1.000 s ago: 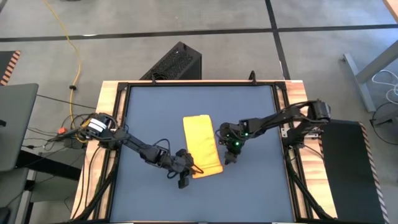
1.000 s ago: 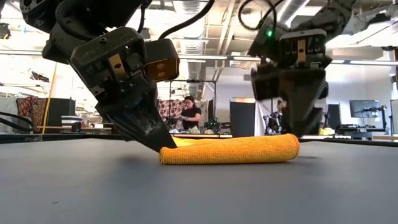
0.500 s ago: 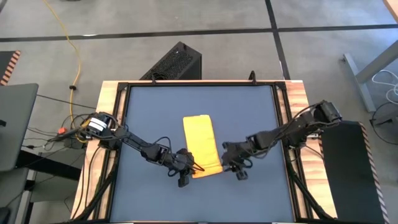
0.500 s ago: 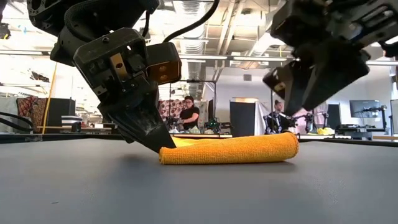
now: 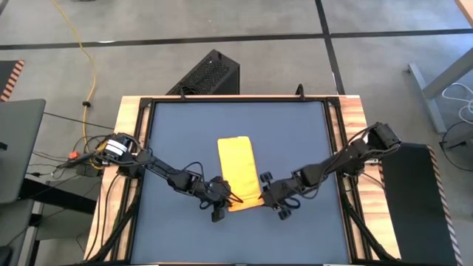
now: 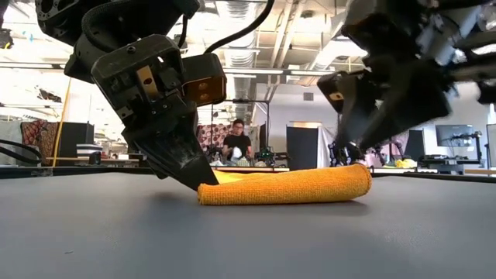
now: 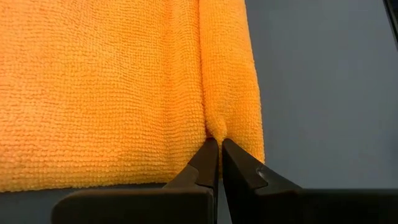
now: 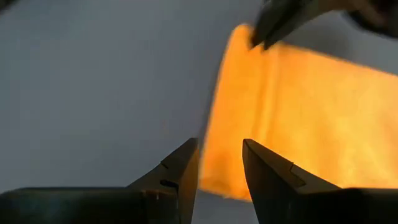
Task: Roll towel
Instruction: Roll the yellow microfiber towel
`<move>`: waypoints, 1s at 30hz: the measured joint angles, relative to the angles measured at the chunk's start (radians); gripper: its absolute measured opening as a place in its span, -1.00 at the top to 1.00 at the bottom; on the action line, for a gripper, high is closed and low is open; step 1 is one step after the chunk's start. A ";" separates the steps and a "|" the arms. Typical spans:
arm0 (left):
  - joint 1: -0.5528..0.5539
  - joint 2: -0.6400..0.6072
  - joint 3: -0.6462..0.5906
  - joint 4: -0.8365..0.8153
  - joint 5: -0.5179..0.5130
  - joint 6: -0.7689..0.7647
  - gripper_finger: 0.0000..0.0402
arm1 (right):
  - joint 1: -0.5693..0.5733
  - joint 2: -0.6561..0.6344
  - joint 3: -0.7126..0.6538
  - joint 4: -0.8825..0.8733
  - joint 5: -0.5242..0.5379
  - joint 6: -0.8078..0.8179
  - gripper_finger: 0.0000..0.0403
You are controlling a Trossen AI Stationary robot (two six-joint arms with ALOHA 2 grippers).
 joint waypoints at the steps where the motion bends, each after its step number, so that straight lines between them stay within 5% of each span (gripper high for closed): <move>1: 0.000 0.000 0.000 -0.002 0.001 0.000 1.00 | 0.000 0.011 -0.002 0.007 -0.001 -0.005 0.25; 30: 0.000 0.000 0.000 -0.002 0.014 -0.001 1.00 | 0.059 0.098 -0.001 0.025 0.174 0.041 0.40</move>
